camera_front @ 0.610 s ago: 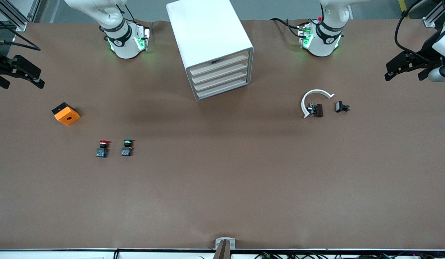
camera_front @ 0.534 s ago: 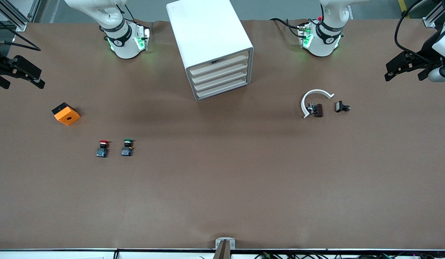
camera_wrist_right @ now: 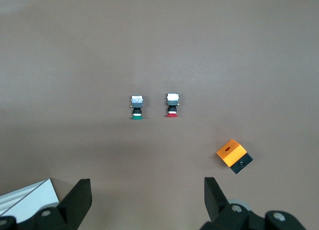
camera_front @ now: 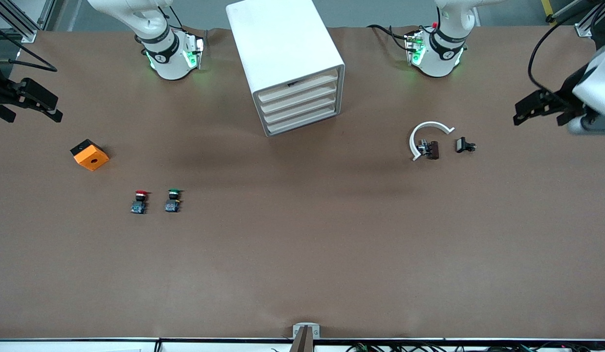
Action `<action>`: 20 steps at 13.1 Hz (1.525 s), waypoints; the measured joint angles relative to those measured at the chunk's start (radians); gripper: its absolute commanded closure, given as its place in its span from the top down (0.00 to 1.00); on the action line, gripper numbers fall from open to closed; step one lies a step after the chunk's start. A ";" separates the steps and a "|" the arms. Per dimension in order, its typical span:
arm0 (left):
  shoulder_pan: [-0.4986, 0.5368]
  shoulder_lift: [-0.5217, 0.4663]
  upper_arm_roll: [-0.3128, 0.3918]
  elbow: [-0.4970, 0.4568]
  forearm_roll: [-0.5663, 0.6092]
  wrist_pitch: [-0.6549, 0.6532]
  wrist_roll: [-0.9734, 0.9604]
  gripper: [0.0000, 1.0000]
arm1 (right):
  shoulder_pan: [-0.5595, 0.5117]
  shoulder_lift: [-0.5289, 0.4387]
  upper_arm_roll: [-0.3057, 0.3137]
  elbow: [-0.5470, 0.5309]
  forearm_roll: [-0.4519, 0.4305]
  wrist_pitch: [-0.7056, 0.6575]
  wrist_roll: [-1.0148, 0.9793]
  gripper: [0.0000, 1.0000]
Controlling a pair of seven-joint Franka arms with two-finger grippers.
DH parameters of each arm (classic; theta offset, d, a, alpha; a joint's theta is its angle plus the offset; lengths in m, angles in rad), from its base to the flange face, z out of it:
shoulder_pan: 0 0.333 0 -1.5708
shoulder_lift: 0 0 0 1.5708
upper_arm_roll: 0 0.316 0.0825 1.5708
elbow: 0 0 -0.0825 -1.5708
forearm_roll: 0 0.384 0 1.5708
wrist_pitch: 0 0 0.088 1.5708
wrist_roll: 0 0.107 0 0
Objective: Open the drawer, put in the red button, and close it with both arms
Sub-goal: 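Reach the right gripper to the red button while the left gripper nears the cabinet, then grasp the red button with the right gripper while the left gripper grips the drawer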
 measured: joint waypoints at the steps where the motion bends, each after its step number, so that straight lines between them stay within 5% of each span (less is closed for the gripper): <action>1: -0.011 0.048 -0.002 0.003 0.000 0.020 0.000 1.00 | 0.000 0.002 0.000 0.000 0.000 0.000 0.000 1.00; 8: -0.095 0.264 -0.009 0.021 -0.039 0.087 -0.334 1.00 | 0.058 0.111 0.009 -0.003 0.000 -0.002 0.000 1.00; 17: -0.320 0.477 -0.014 0.026 -0.132 0.095 -1.311 1.00 | 0.070 0.275 0.004 -0.006 -0.001 0.056 -0.037 1.00; 20: -0.376 0.535 -0.015 0.029 -0.218 0.095 -1.644 1.00 | 0.036 0.373 -0.003 -0.030 -0.023 0.188 -0.154 1.00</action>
